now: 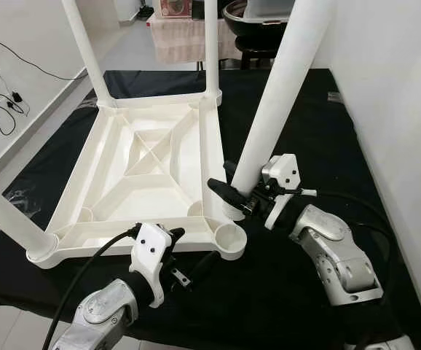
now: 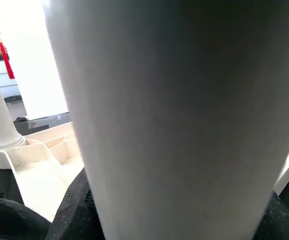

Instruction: Building children table

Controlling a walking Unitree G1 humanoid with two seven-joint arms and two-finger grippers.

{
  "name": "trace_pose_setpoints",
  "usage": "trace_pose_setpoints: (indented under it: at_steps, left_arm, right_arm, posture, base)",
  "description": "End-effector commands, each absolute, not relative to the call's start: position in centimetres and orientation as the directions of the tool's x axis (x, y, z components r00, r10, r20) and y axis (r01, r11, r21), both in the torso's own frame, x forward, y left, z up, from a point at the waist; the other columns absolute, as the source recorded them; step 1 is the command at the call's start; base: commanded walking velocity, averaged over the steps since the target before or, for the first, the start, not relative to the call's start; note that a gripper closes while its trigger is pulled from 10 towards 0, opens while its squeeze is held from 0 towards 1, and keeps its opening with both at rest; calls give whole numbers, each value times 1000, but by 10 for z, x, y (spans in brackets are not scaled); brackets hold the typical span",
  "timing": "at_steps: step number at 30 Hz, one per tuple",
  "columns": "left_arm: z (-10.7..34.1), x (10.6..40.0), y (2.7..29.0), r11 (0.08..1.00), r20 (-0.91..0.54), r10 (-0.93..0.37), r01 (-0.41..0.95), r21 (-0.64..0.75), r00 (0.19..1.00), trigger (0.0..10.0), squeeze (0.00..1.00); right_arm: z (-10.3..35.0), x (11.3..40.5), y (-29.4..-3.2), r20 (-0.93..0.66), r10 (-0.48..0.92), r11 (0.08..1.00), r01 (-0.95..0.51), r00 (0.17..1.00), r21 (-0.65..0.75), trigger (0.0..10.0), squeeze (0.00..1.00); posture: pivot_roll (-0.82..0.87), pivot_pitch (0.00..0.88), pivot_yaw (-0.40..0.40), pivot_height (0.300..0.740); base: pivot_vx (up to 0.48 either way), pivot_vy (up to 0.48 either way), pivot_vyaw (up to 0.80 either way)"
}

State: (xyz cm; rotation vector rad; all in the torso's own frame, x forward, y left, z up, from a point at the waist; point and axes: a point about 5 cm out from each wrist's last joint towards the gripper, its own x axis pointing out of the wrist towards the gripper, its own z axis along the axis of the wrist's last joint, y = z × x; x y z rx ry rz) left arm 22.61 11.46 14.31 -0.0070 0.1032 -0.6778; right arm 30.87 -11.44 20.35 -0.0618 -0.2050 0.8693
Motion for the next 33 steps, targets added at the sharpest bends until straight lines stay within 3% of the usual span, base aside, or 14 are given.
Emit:
trace_pose_setpoints:
  at_steps: [1, 6, 29, 33]
  left_arm:
    - [139, 226, 118, 787, -120, -615, 616, -33, 779, 10000, 0]
    - [140, 226, 118, 788, -113, -614, 614, -35, 781, 10000, 0]
    - [141, 227, 119, 776, -102, -626, 631, 17, 773, 10000, 0]
    - [137, 223, 117, 724, -135, -679, 689, 38, 721, 10000, 0]
  right_arm:
    - [203, 308, -111, 152, 773, 634, -762, 616, -133, 10000, 0]
    - [203, 308, -111, 155, 772, 635, -761, 617, -133, 10000, 0]
    - [214, 317, -123, 198, 722, 690, -711, 663, -138, 10000, 0]
    - [217, 321, -134, 197, 716, 697, -700, 669, -154, 10000, 0]
  posture:
    - [-101, 169, 17, 740]
    - [-99, 168, 17, 740]
    - [-100, 167, 18, 740]
    - [-98, 162, 23, 740]
  base:
    - [0, 472, 0]
    - [0, 472, 0]
    - [0, 0, 0]
    - [0, 0, 0]
